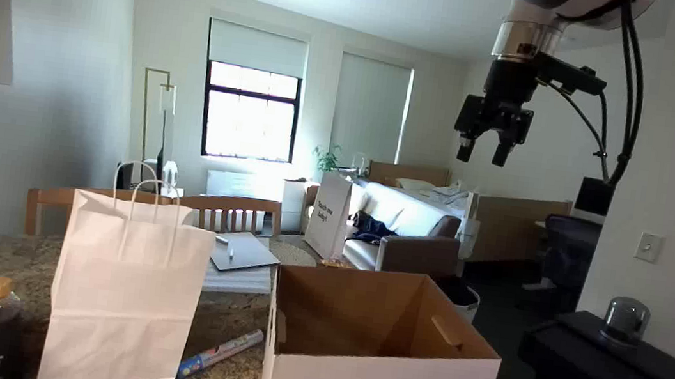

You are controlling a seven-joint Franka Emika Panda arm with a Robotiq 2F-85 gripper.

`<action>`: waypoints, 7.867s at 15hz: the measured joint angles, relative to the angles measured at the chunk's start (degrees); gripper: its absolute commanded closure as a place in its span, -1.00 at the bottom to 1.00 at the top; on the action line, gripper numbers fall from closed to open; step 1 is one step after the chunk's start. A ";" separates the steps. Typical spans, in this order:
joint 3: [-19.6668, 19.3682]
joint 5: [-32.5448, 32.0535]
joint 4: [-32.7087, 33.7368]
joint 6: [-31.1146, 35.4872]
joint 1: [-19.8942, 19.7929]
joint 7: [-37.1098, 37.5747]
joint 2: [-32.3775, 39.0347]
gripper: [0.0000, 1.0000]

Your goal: Pick up the bottles from the countertop and put it in the box.

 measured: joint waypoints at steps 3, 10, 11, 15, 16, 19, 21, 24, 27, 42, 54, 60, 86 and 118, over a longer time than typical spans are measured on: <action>0.00 0.00 0.00 0.00 0.00 0.00 0.00 -1.00; 3.35 -0.34 0.57 0.00 1.14 0.03 1.93 -1.00; 5.14 -0.95 1.22 0.00 1.65 0.13 3.01 -1.00; 11.66 -5.15 5.59 -0.16 4.25 0.13 7.61 -1.00; 12.46 -5.24 7.02 -0.32 5.39 -0.36 9.03 -1.00; 12.94 -5.20 11.08 -0.49 8.89 -3.31 13.50 -1.00; 13.12 -5.20 13.01 -0.62 10.29 -4.94 16.17 -1.00; 14.27 -5.48 15.11 -0.71 11.77 -6.54 19.73 -1.00; 16.82 -7.54 17.31 -0.85 13.14 -6.62 23.34 -1.00; 28.10 -14.87 22.84 -0.64 24.73 -7.23 38.98 -1.00; 26.00 -7.20 15.65 20.05 23.57 -30.45 42.17 -1.00; 29.83 -6.01 18.53 19.55 24.93 -42.22 50.89 -1.00; 27.66 -6.82 40.70 12.00 29.67 -36.38 77.82 -1.00; 25.96 -7.21 42.44 11.53 30.47 -18.47 79.30 -1.00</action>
